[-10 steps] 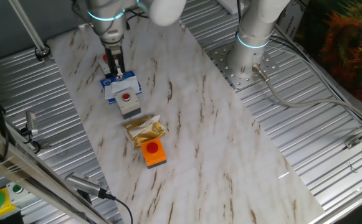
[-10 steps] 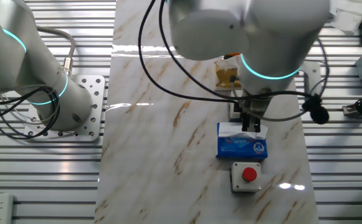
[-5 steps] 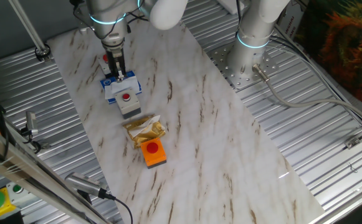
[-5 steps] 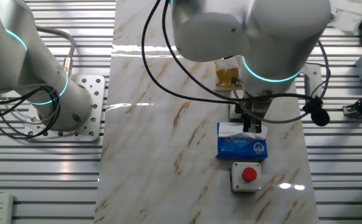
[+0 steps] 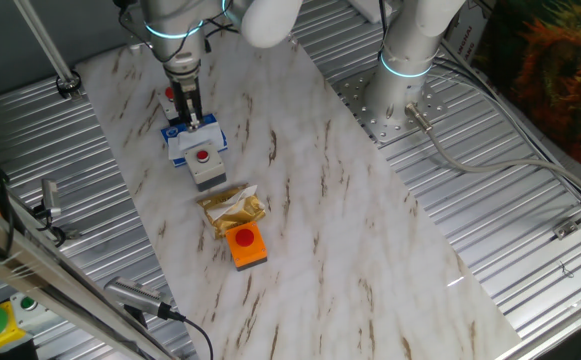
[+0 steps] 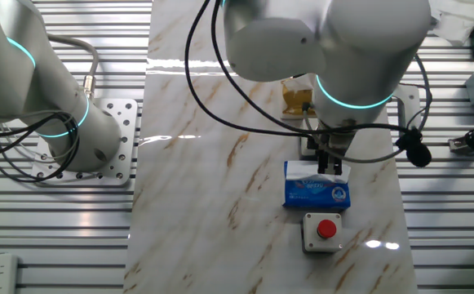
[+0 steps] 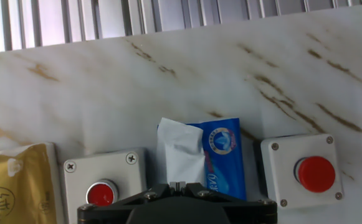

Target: Press three buttons from left to right in sequence

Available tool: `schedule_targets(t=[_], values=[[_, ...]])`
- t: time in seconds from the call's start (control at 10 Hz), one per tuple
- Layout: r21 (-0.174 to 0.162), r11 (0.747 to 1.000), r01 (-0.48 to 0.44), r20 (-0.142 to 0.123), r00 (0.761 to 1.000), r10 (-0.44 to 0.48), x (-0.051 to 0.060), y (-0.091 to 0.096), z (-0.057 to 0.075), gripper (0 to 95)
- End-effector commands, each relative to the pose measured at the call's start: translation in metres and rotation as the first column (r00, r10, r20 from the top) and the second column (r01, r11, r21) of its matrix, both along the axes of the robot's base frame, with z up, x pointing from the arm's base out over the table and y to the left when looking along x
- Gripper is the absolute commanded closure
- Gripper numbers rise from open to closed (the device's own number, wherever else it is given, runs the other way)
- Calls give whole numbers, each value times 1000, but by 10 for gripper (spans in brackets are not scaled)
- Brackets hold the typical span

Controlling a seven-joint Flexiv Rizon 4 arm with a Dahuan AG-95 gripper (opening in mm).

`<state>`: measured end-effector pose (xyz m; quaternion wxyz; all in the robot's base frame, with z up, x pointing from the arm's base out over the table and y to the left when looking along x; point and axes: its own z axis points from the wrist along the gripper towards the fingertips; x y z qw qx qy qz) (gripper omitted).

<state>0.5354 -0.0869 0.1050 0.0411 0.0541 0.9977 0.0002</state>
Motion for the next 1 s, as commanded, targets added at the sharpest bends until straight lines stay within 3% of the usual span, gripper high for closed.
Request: schedule_targets(t=[0.1, 0.4, 0.5, 0.6, 0.8, 1.0], values=[[2, 1000, -23, -10, 1000, 23, -1, 0, 1, 950], [21, 995, -96, -50, 994, 97, -1, 0, 1, 950], [37, 986, -165, -69, 984, 167, -1, 0, 1, 950], [60, 978, -197, -70, 977, 201, -1, 0, 1, 950], [67, 960, -272, -72, 958, 277, -1, 0, 1, 950], [68, 957, -282, -84, 954, 287, -1, 0, 1, 950]])
